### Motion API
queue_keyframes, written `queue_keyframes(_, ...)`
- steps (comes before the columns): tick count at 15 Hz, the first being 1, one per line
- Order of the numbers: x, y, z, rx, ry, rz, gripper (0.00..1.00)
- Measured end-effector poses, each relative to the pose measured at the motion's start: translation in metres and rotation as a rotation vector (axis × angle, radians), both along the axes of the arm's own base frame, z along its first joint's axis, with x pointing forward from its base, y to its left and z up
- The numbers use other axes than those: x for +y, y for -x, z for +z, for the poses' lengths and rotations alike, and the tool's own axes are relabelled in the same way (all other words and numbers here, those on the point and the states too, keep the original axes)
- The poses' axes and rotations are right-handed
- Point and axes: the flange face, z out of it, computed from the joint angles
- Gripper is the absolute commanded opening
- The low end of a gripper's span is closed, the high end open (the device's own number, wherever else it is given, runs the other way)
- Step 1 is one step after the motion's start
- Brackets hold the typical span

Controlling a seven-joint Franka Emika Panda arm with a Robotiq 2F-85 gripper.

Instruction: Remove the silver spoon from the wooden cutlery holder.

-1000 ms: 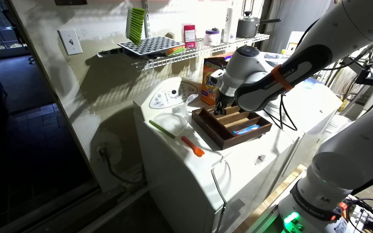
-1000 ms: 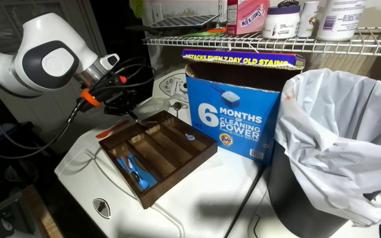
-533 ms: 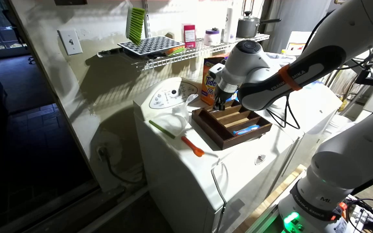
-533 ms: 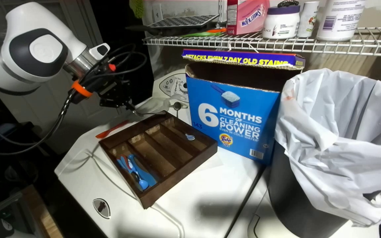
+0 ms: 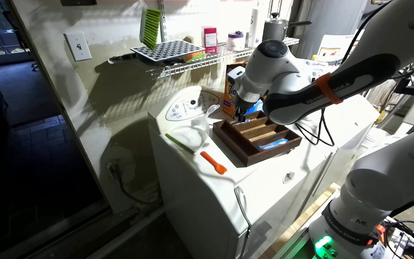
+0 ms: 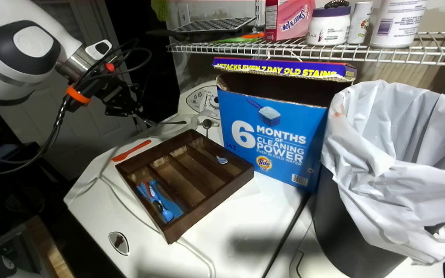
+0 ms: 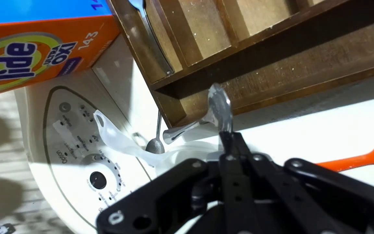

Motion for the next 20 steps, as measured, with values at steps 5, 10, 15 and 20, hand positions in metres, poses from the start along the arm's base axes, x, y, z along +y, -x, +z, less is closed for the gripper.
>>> queue_keyframes(5, 0.030, 0.007, -0.003, -0.002, -0.018, 0.003, 0.00)
queue_keyframes(10, 0.061, 0.019, -0.008, 0.021, -0.040, -0.004, 0.00)
queue_keyframes(15, 0.073, 0.027, -0.015, 0.043, -0.028, -0.047, 0.00)
queue_keyframes(20, 0.081, 0.033, -0.020, 0.049, -0.028, -0.096, 0.00)
